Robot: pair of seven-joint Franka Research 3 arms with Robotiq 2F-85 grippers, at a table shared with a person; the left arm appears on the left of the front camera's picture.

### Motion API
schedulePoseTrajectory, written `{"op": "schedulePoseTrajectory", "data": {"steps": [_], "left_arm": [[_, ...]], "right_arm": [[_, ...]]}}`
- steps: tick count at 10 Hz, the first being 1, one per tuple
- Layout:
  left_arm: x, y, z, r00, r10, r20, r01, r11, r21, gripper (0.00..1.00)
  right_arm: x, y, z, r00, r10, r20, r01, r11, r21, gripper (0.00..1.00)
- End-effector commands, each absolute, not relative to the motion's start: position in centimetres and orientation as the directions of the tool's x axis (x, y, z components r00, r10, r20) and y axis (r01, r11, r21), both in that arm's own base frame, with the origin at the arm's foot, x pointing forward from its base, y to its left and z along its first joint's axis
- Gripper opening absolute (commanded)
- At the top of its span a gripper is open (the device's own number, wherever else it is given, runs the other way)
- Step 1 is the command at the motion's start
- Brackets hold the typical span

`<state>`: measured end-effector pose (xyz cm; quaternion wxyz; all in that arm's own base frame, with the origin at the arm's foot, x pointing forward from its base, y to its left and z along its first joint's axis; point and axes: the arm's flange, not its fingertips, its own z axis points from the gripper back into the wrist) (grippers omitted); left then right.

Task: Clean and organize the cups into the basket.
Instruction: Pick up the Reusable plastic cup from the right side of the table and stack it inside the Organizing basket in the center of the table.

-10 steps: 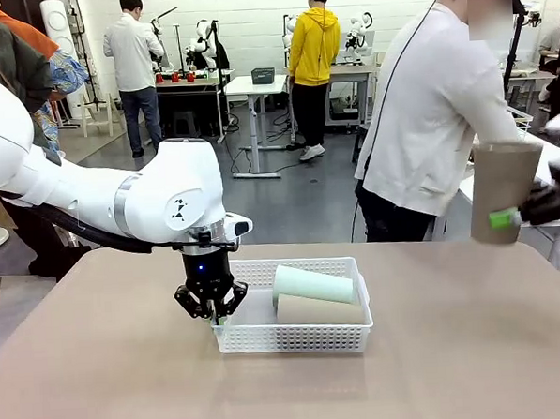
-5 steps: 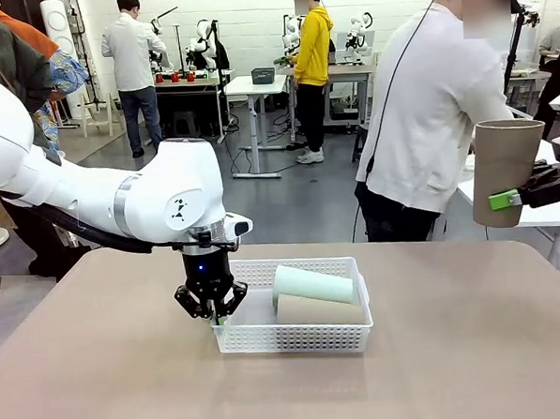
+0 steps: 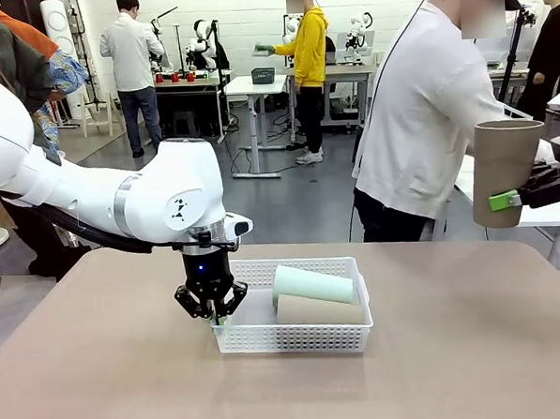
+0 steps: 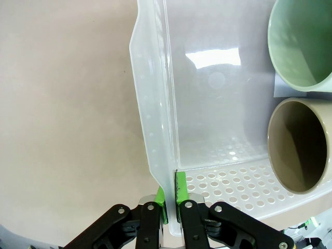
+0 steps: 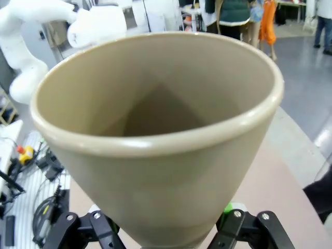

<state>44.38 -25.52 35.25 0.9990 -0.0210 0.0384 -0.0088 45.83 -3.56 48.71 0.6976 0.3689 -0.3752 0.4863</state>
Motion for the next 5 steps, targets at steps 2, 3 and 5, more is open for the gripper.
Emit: {"op": "schedulePoseTrajectory", "data": {"steps": [2, 3, 5], "left_arm": [[44.3, -25.6, 35.4, 0.997, -0.02, -0.079, 0.017, 0.999, -0.04, 0.0], [44.3, -25.6, 35.4, 0.997, -0.02, -0.079, 0.017, 0.999, -0.04, 0.0], [44.3, -25.6, 35.4, 0.997, -0.02, -0.079, 0.017, 0.999, -0.04, 0.0]], "right_arm": [[50.1, 5.8, 52.6, 0.193, 0.692, 0.696, -0.98, 0.167, 0.106, 0.8], [51.7, 9.8, 52.8, 0.179, 0.776, 0.605, -0.983, 0.123, 0.133, 0.8], [54.4, 17.7, 52.1, 0.125, 0.902, 0.414, -0.981, 0.049, 0.19, 0.8]]}}
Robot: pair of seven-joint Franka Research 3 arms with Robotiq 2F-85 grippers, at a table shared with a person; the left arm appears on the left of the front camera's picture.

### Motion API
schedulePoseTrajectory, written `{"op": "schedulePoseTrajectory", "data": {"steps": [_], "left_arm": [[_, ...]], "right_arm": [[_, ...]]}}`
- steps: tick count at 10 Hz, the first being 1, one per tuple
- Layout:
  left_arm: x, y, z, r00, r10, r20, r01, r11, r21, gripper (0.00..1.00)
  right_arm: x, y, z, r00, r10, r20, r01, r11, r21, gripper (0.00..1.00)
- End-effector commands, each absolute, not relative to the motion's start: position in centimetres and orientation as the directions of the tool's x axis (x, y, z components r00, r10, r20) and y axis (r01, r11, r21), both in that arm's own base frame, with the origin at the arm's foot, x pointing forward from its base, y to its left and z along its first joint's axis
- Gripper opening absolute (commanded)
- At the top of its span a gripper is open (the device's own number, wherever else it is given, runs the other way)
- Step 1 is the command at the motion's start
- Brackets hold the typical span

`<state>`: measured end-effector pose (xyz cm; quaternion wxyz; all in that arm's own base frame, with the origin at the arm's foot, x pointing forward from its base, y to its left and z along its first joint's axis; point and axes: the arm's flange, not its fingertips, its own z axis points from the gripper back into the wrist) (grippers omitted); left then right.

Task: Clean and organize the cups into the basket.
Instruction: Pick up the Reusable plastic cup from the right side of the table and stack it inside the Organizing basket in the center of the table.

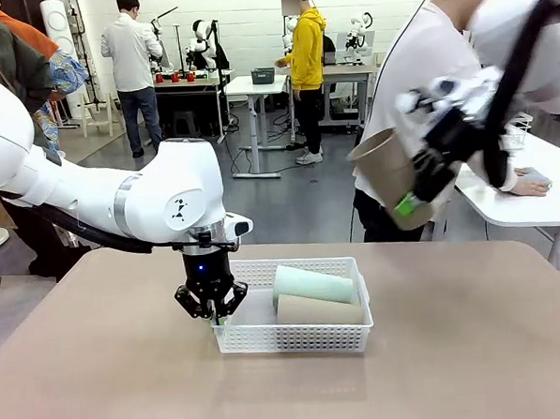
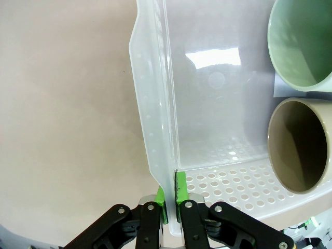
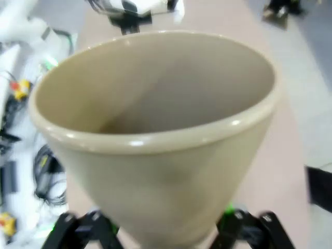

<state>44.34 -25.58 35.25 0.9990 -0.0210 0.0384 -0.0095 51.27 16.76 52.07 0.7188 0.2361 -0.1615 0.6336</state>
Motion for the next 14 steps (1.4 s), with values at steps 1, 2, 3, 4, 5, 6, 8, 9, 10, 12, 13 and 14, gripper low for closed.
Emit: {"op": "schedulePoseTrajectory", "data": {"steps": [1, 2, 3, 4, 5, 6, 8, 9, 10, 12, 13, 14], "left_arm": [[44.3, -25.6, 35.4, 0.997, -0.02, -0.079, 0.017, 0.999, -0.04, 0.0], [44.3, -25.6, 35.4, 0.997, -0.02, -0.079, 0.017, 0.999, -0.04, 0.0], [44.3, -25.6, 35.4, 0.997, -0.02, -0.079, 0.017, 0.999, -0.04, 0.0], [44.3, -25.6, 35.4, 0.997, -0.02, -0.079, 0.017, 0.999, -0.04, 0.0], [44.3, -25.6, 35.4, 0.997, -0.02, -0.079, 0.017, 0.999, -0.04, 0.0], [44.3, -25.6, 35.4, 0.997, -0.02, -0.079, 0.017, 0.999, -0.04, 0.0], [44.3, -25.6, 35.4, 0.997, -0.02, -0.079, 0.017, 0.999, -0.04, 0.0], [44.3, -25.6, 35.4, 0.997, -0.02, -0.079, 0.017, 0.999, -0.04, 0.0], [44.3, -25.6, 35.4, 0.997, -0.02, -0.079, 0.017, 0.999, -0.04, 0.0], [44.3, -25.6, 35.4, 0.997, -0.02, -0.079, 0.017, 0.999, -0.04, 0.0], [44.3, -25.6, 35.4, 0.997, -0.02, -0.079, 0.017, 0.999, -0.04, 0.0], [44.3, -25.6, 35.4, 0.997, -0.02, -0.079, 0.017, 0.999, -0.04, 0.0]], "right_arm": [[55.3, 20.9, 51.3, 0.097, 0.94, 0.328, -0.978, 0.028, 0.209, 0.8], [55.8, 23.8, 50.5, 0.065, 0.962, 0.265, -0.971, -0.001, 0.24, 0.8], [56.0, 26.5, 49.6, 0.03, 0.978, 0.208, -0.965, -0.026, 0.262, 0.8], [55.8, 28.5, 49.0, 0.002, 0.986, 0.168, -0.962, -0.044, 0.27, 0.8], [55.5, 30.0, 48.2, -0.025, 0.991, 0.133, -0.96, -0.061, 0.275, 0.8], [55.2, 31.2, 47.1, -0.054, 0.993, 0.105, -0.956, -0.082, 0.283, 0.8], [54.4, 32.1, 44.1, -0.089, 0.994, 0.058, -0.958, -0.102, 0.267, 0.8], [54.0, 32.1, 42.8, -0.091, 0.995, 0.026, -0.966, -0.095, 0.239, 0.8], [53.6, 32.1, 41.7, -0.101, 0.994, 0.032, -0.965, -0.105, 0.24, 0.8], [53.0, 32.3, 40.2, -0.129, 0.991, 0.04, -0.971, -0.134, 0.2, 0.8], [53.0, 32.3, 39.5, -0.131, 0.991, 0.037, -0.971, -0.136, 0.194, 0.8], [53.0, 32.3, 39.2, -0.133, 0.99, 0.043, -0.971, -0.139, 0.196, 0.8]]}}
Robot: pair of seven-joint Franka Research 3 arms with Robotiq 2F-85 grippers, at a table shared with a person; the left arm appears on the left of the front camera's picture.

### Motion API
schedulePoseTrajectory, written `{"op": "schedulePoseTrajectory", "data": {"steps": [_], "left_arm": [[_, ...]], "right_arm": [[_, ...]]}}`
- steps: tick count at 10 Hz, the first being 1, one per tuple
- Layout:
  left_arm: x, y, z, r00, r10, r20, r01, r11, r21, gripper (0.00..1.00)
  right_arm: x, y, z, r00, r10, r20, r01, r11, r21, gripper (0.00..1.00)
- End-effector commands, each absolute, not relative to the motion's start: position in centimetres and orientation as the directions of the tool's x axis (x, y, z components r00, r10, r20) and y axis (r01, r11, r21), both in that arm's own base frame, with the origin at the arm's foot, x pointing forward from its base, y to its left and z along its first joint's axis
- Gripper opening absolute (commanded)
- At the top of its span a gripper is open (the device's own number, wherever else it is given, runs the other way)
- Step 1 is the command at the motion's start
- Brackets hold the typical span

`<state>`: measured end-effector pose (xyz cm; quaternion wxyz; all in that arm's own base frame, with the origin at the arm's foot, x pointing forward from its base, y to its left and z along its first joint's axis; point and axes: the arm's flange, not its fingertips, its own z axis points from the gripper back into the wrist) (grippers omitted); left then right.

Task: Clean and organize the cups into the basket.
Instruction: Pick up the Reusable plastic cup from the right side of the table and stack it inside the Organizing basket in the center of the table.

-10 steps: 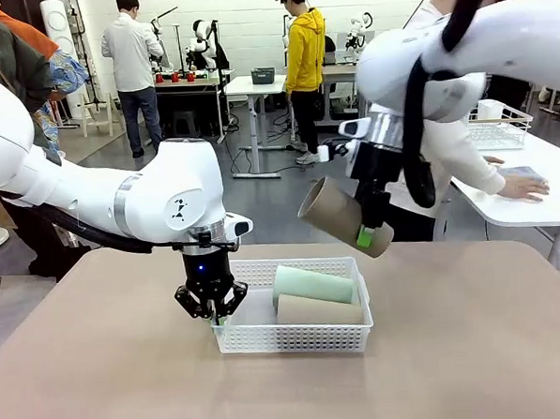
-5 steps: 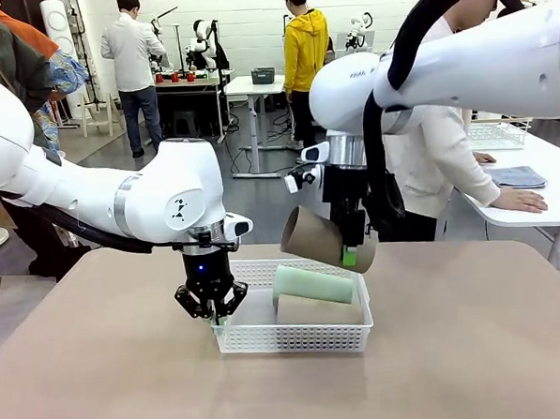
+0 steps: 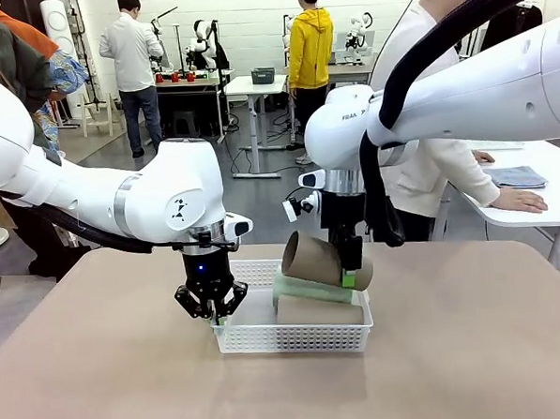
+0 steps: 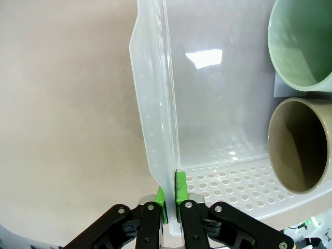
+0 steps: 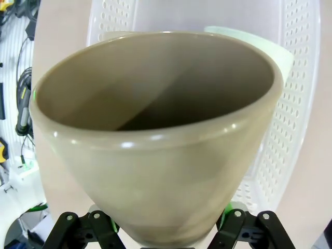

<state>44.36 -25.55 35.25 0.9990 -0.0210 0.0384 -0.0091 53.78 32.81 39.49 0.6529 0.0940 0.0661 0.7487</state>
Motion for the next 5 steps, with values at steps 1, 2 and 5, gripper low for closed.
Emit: {"op": "schedulePoseTrajectory", "data": {"steps": [1, 2, 5], "left_arm": [[44.33, -25.56, 35.36, 0.997, -0.02, -0.079, 0.017, 0.999, -0.04, 0.0], [44.33, -25.56, 35.36, 0.997, -0.02, -0.079, 0.017, 0.999, -0.04, 0.0], [44.33, -25.56, 35.36, 0.997, -0.02, -0.079, 0.017, 0.999, -0.04, 0.0]], "right_arm": [[53.0, 32.46, 38.99, -0.137, 0.989, 0.048, -0.97, -0.144, 0.197, 0.8], [52.83, 32.78, 38.83, -0.148, 0.988, 0.054, -0.967, -0.156, 0.201, 0.8], [52.88, 32.81, 38.5, -0.148, 0.987, 0.064, -0.965, -0.158, 0.211, 0.95]]}}
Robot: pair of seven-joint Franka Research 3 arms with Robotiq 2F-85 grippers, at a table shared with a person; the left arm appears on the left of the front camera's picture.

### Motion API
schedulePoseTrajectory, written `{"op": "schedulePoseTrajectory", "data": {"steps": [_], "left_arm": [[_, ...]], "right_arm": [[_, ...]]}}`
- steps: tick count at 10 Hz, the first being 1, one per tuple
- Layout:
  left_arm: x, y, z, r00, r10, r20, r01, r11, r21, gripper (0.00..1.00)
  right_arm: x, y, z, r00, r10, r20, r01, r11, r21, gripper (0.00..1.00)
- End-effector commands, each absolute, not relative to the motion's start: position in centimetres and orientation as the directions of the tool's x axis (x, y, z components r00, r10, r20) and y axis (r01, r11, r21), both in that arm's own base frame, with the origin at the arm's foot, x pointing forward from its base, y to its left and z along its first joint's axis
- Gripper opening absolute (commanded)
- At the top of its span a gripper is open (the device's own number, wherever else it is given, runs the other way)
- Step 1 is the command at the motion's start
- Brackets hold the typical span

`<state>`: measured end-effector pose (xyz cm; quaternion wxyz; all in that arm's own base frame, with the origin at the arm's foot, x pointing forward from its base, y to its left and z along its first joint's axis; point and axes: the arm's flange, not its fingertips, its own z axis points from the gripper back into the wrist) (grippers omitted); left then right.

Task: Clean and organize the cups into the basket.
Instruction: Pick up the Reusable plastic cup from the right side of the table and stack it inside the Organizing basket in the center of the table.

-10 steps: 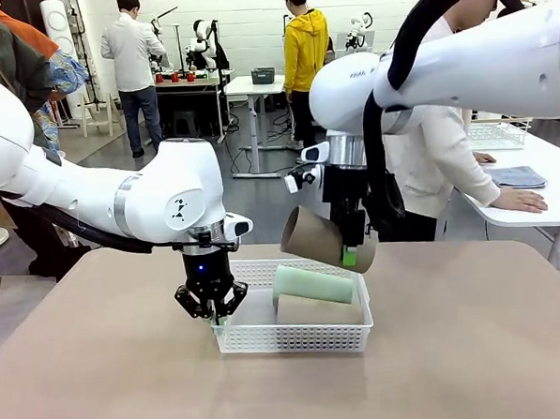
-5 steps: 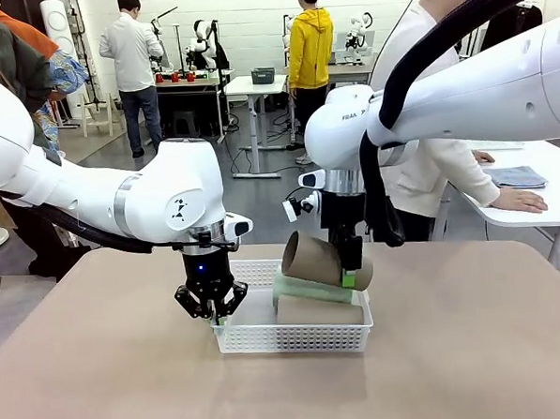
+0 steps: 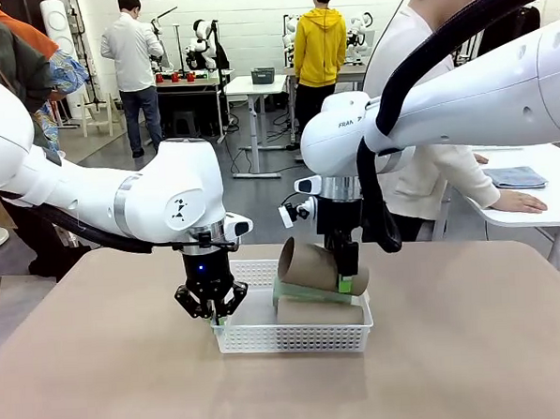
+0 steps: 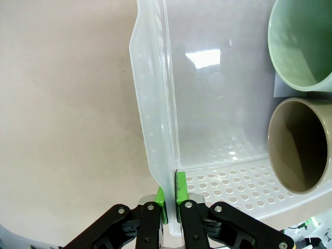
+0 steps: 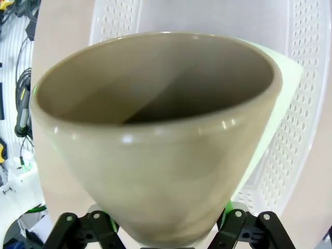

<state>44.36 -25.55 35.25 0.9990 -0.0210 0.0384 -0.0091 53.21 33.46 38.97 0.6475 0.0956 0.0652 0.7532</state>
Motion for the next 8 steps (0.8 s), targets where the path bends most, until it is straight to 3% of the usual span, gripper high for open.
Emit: {"op": "schedulePoseTrajectory", "data": {"steps": [1, 6, 8], "left_arm": [[44.3, -25.6, 35.4, 0.997, -0.02, -0.079, 0.017, 0.999, -0.04, 0.0], [44.3, -25.6, 35.4, 0.997, -0.02, -0.079, 0.017, 0.999, -0.04, 0.0], [44.3, -25.6, 35.4, 0.997, -0.02, -0.079, 0.017, 0.999, -0.04, 0.0]], "right_arm": [[52.9, 32.8, 38.5, -0.142, 0.988, 0.068, -0.965, -0.153, 0.213, 1.0], [52.8, 31.8, 40.3, -0.123, 0.986, 0.114, -0.972, -0.143, 0.187, 1.0], [53.2, 29.2, 43.6, -0.077, 0.972, 0.222, -0.989, -0.102, 0.103, 1.0]]}}
